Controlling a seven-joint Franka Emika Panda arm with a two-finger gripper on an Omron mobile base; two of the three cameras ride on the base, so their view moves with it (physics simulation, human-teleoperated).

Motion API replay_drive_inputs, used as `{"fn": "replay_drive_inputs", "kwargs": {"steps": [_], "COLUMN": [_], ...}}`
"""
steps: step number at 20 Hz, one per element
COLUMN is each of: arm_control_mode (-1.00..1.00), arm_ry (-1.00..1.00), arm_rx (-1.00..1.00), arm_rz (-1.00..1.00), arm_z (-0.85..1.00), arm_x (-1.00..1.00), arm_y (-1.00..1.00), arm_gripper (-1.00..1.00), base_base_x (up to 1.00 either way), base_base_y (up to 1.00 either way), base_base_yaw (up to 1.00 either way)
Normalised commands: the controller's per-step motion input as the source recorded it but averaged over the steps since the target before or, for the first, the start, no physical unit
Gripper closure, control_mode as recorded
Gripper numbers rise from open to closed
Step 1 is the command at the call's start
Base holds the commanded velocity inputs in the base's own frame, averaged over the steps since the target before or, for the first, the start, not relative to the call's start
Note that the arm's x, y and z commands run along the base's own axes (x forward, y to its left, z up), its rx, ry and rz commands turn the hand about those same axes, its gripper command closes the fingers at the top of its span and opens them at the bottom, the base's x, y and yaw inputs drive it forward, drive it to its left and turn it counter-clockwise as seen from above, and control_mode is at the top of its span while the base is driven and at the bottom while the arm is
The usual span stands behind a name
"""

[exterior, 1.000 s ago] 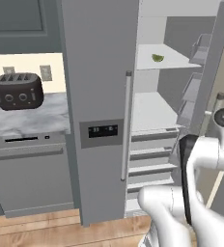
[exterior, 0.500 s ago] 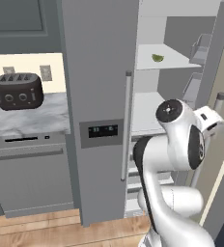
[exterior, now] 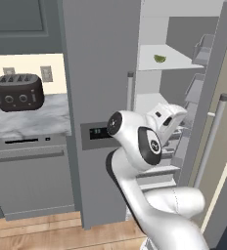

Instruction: There is a bowl on the dining counter. Grab a lemon wedge from the fridge and place it in the bowl. Then get the liquor bottle and glass cup from the cabinet and place them next to the bowl.

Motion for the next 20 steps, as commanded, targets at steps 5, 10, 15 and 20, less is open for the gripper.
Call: {"fn": "replay_drive_inputs", "kwargs": {"steps": [5, 10, 15, 20], "arm_control_mode": [-1.0, -1.0, -1.0, -1.0], "arm_ry": [0.03, 0.06, 0.03, 0.0], "arm_rx": [-0.07, 0.0, 0.0, 0.0], "arm_rz": [-0.06, 0.0, 0.05, 0.11], "arm_z": [-0.1, -0.05, 0.0, -0.01], "arm_x": [0.45, 0.63, 0.75, 0.75], "arm_y": [0.05, 0.0, -0.13, -0.27], "arm_gripper": [-1.0, -1.0, -1.0, -1.0], "base_base_x": [0.0, 0.0, 0.0, 0.0], "base_base_y": [0.0, 0.0, 0.0, 0.0], "base_base_yaw": [0.0, 0.0, 0.0, 0.0]}}
